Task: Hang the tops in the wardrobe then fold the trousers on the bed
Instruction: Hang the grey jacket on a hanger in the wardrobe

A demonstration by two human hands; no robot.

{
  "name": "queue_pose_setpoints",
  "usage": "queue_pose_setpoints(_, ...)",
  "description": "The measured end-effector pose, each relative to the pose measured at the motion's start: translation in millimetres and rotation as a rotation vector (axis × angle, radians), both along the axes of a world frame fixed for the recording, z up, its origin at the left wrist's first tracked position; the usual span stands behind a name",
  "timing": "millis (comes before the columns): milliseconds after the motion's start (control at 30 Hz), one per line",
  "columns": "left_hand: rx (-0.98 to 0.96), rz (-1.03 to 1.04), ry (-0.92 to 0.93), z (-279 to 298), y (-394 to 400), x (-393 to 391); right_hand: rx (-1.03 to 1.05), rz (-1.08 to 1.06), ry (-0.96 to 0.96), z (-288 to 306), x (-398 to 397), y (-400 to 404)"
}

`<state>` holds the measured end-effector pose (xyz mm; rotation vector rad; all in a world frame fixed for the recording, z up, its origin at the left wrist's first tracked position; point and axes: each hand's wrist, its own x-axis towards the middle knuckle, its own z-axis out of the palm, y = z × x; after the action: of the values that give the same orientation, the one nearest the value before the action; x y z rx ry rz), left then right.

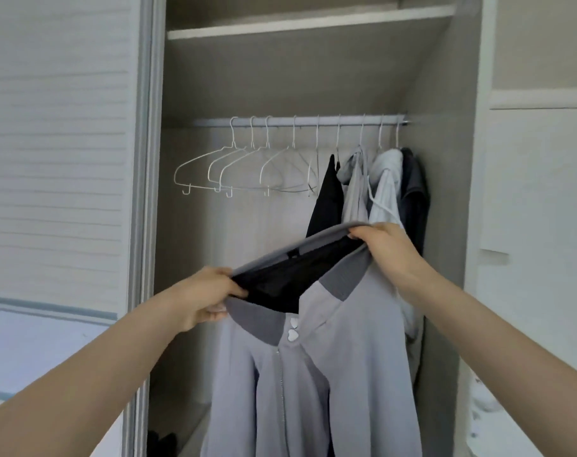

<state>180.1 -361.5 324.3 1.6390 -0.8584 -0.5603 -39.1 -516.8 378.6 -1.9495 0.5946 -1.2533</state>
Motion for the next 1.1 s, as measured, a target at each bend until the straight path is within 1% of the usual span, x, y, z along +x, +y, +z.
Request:
queue_pose_setpoints(33, 0.065, 0.088, -0.176, 0.4, -5.4, -0.5, -0.050, -0.034, -0.004, 2.1, 2.7, 3.0)
queue_pose_setpoints(67, 0.113, 0.146, -0.299, 1.0, -7.5, -0.7, -0.098, -0.072, 0.008, 2.5, 6.3, 4.4)
queue_pose_setpoints(100, 0.140, 0.143, -0.271, -0.5, -8.1, 1.1, -0.135, -0.112, 0.028, 1.2, 9.3, 6.0)
queue_pose_setpoints(133, 0.134, 0.084, -0.119, -1.8, -5.3, 3.5, -0.160, -0.144, 0.050, -1.9, 11.6, 5.0)
queue_pose_setpoints(200, 0.081, -0.087, 0.273, -2.7, 4.2, 8.4, -0.195, -0.203, 0.146, -9.9, 15.1, -1.7)
queue_pose_setpoints(267, -0.080, -0.166, 0.531, -1.1, 8.3, 17.1, -0.172, -0.201, 0.319, -19.1, 19.0, -10.6)
queue_pose_setpoints(367, -0.319, -0.162, 0.791, 9.1, 5.3, 26.8, -0.084, -0.113, 0.573, -39.5, 33.7, -20.0)
queue_pose_setpoints(433, -0.375, -0.115, 0.845, 18.8, -3.6, 30.5, -0.040, -0.070, 0.656, -51.5, 48.0, -26.5)
queue_pose_setpoints(467, -0.374, -0.086, 0.833, 22.9, -8.7, 30.4, 0.006, -0.038, 0.672, -54.8, 54.3, -28.8)
queue_pose_setpoints(533, -0.345, -0.039, 0.733, 29.9, -21.4, 31.7, 0.118, 0.045, 0.747, -52.1, 66.5, -31.6)
queue_pose_setpoints(600, -0.330, -0.004, 0.594, 33.9, -32.6, 33.8, 0.143, 0.116, 0.861, -36.8, 77.0, -35.7)
queue_pose_setpoints(633, -0.343, 0.014, 0.535, 35.6, -37.7, 36.3, 0.134, 0.146, 0.852, -24.7, 83.1, -37.1)
queue_pose_setpoints(667, -0.361, 0.036, 0.482, 36.5, -42.9, 39.6, 0.124, 0.165, 0.774, -9.7, 89.3, -37.8)
queue_pose_setpoints(733, -0.379, 0.067, 0.384, 39.2, -55.7, 49.6, 0.078, 0.139, 0.448, 31.5, 106.6, -46.8)
queue_pose_setpoints(800, -0.383, 0.079, 0.326, 42.2, -65.2, 58.6, 0.005, 0.067, 0.131, 80.2, 121.0, -53.4)
queue_pose_setpoints(833, -0.391, 0.086, 0.308, 43.1, -67.9, 62.6, -0.061, 0.018, 0.033, 102.5, 127.8, -55.9)
queue_pose_setpoints(867, -0.403, 0.096, 0.291, 43.5, -70.6, 67.7, -0.146, -0.052, -0.013, 123.2, 134.8, -58.4)
queue_pose_setpoints(900, -0.414, 0.108, 0.277, 44.3, -74.0, 75.0, -0.228, -0.127, -0.026, 142.8, 143.4, -62.1)
queue_pose_setpoints(967, -0.433, 0.122, 0.244, 44.9, -76.9, 85.6, -0.369, -0.286, 0.017, 171.7, 157.7, -66.9)
queue_pose_setpoints(1033, -0.447, 0.153, 0.201, 44.3, -81.4, 97.6, -0.412, -0.354, 0.073, 193.3, 176.1, -81.4)
queue_pose_setpoints(1100, -0.446, 0.187, 0.156, 44.0, -85.3, 109.4, -0.394, -0.385, 0.163, 205.3, 195.5, -99.1)
